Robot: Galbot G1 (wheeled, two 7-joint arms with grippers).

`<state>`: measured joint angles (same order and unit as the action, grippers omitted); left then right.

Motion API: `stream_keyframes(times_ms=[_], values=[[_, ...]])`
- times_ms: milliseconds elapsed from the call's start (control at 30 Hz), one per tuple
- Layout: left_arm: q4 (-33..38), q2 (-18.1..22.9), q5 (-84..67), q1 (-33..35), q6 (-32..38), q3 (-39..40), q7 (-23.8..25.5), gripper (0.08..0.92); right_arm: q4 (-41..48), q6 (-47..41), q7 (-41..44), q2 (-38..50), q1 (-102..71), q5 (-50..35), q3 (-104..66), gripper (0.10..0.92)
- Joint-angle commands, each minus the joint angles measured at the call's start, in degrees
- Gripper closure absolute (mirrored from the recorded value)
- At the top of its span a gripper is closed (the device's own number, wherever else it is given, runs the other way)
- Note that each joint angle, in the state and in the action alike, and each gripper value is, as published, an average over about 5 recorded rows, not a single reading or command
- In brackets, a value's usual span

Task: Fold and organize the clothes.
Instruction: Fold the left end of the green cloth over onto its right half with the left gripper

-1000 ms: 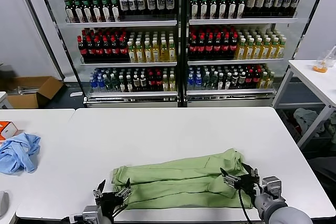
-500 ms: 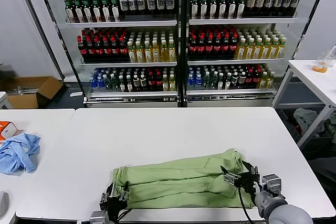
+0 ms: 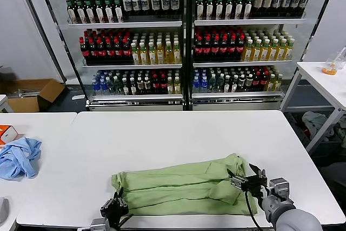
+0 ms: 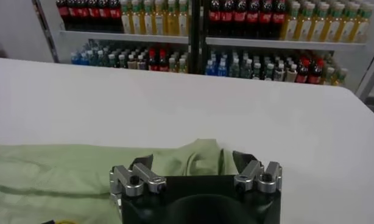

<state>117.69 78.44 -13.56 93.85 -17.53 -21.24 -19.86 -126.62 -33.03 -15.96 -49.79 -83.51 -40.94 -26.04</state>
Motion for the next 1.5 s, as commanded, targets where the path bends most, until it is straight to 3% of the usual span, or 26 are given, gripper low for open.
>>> stream_keyframes(times_ms=[33,467,567,667,867,1067,1500], values=[[-1.0,-3.3,-5.0,-1.5,0.8,-7.0,0.5,0.884,-0.3,0.0,-0.1,0.1,0.2,-0.1,-0.1,0.203],[-8.4,-19.5,-22.8,-4.0,0.2,-30.7,3.3,0.895,-0.8,0.0,-0.2,0.4,0.4,-0.5,-1.2,0.203],[-7.7,-21.5,-28.5,-4.6,-1.0,-34.1,4.5,0.895,-0.9,0.0,-0.2,0.2,0.4,-0.4,-1.2,0.203],[-2.6,-21.2,-35.8,-4.3,-2.6,-35.1,5.9,0.895,-1.1,0.0,-0.3,0.1,0.2,-0.3,-1.1,0.203],[11.7,-16.2,-45.3,-2.8,-4.0,-28.3,9.0,0.895,-1.3,0.0,-0.5,-0.2,-0.2,0.0,-1.2,0.203],[18.6,-11.5,-49.2,-2.5,-4.2,-16.2,10.2,0.895,-1.6,0.0,-0.5,-0.3,-1.1,0.5,-1.5,0.203],[11.1,-7.8,-42.2,-6.8,-2.8,3.1,10.6,0.895,-0.9,0.0,-0.5,-0.1,0.0,0.8,-0.7,0.203]])
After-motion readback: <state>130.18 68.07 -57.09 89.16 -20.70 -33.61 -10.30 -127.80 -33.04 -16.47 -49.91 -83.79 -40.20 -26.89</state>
